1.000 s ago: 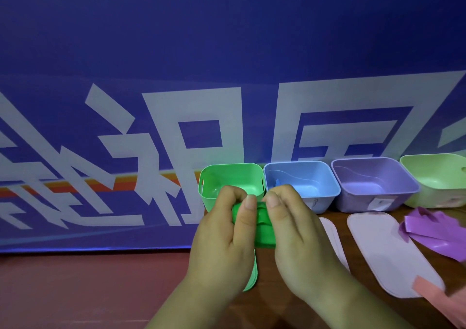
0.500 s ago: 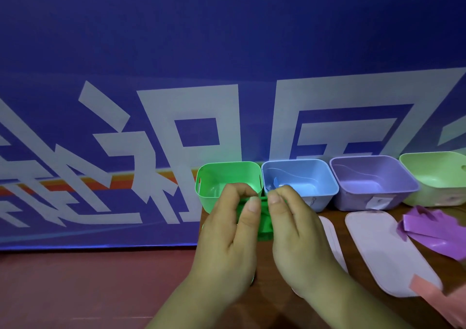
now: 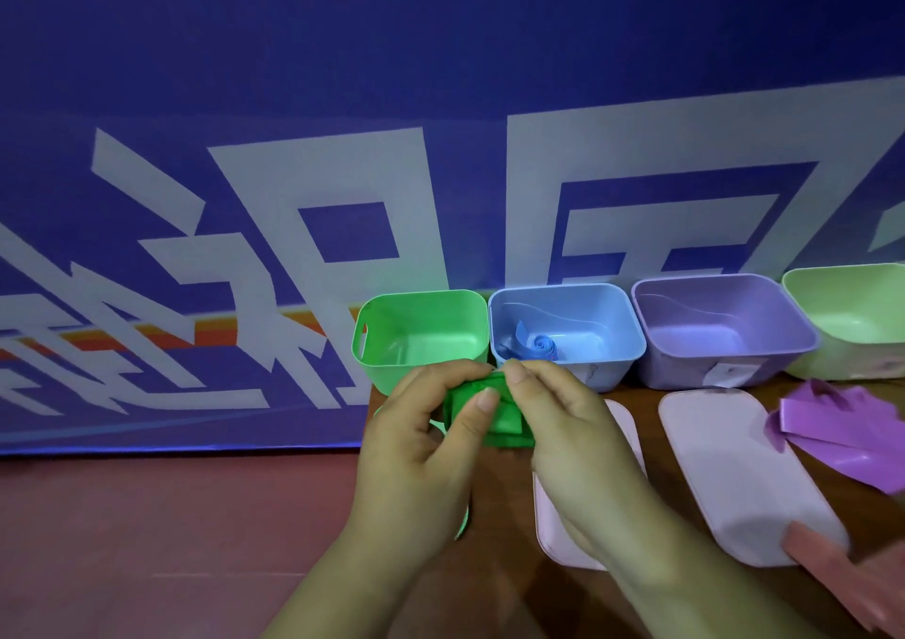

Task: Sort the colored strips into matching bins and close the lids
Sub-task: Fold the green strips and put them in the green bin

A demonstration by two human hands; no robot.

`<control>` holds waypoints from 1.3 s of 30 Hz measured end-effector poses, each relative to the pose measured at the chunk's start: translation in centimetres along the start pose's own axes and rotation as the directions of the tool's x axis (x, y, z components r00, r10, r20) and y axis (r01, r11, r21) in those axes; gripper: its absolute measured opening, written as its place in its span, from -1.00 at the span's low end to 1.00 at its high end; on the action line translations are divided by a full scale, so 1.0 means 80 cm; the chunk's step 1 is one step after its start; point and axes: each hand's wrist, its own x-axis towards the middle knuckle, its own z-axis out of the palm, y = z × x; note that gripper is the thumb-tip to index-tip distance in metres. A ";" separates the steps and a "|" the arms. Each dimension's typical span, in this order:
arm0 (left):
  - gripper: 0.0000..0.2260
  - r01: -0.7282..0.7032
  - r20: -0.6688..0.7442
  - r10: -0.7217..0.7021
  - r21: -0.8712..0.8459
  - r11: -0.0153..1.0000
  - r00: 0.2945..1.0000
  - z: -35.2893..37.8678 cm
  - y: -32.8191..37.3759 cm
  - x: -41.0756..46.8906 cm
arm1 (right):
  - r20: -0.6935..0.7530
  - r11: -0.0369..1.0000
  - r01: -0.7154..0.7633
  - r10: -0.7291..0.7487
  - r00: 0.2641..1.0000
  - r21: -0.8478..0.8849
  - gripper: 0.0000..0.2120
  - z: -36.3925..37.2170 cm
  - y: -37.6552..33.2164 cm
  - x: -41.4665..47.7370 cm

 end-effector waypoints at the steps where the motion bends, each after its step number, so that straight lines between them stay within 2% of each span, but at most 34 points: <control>1: -0.82 0.024 -0.001 -0.024 0.014 1.000 1.000 0.005 -0.005 0.002 | 0.011 0.999 -0.029 0.028 1.000 0.029 -0.86 -0.006 0.006 0.005; 4: -0.80 0.096 -0.008 -0.095 0.046 0.994 0.995 0.015 -0.022 0.004 | 0.061 0.997 -0.069 0.067 0.996 0.023 -0.90 -0.027 0.022 0.018; 8: -0.84 0.165 -0.025 -0.164 0.125 0.978 0.986 0.019 -0.045 0.010 | 0.156 0.991 -0.028 0.048 0.987 -0.128 -0.83 -0.044 0.042 0.039; 12: -0.86 0.139 -0.020 -0.140 0.343 0.929 0.990 0.010 -0.070 0.032 | 0.173 0.948 -0.002 0.061 0.983 -0.320 -0.84 -0.047 0.056 0.071; 15: -0.84 0.026 0.088 -0.093 0.573 0.819 0.992 -0.004 -0.095 0.066 | 0.202 0.836 0.052 0.071 0.977 -0.546 -0.79 -0.042 0.071 0.108; 19: -0.75 -0.170 0.310 -0.134 0.777 0.606 0.941 -0.002 -0.144 0.146 | 0.263 0.562 0.205 0.023 0.964 -0.801 -0.65 -0.028 0.096 0.169; 22: -0.72 -0.235 0.392 -0.217 0.823 0.517 0.894 0.004 -0.198 0.205 | 0.259 0.356 0.219 0.069 0.963 -0.908 -0.49 -0.015 0.118 0.215; 25: -0.70 -0.263 0.430 -0.298 0.844 0.467 0.852 0.011 -0.258 0.245 | 0.245 0.242 0.212 0.116 0.963 -0.947 -0.43 -0.005 0.142 0.254; 30: -0.74 -0.311 0.497 -0.373 0.833 0.457 0.784 0.028 -0.340 0.274 | 0.215 0.192 0.176 0.203 0.955 -0.966 -0.33 0.004 0.184 0.290; 34: -0.75 -0.306 0.516 -0.456 0.834 0.459 0.725 0.038 -0.390 0.292 | 0.215 0.193 0.185 0.151 0.965 -0.964 -0.26 0.004 0.206 0.300; 37: -0.72 -0.310 0.551 -0.529 0.822 0.477 0.646 0.043 -0.408 0.303 | 0.231 0.154 0.213 0.112 0.966 -0.965 -0.31 0.000 0.219 0.299; 39: -0.73 -0.336 0.572 -0.536 0.812 0.478 0.621 0.046 -0.413 0.306 | 0.227 0.133 0.214 0.089 0.970 -0.968 -0.33 -0.002 0.223 0.298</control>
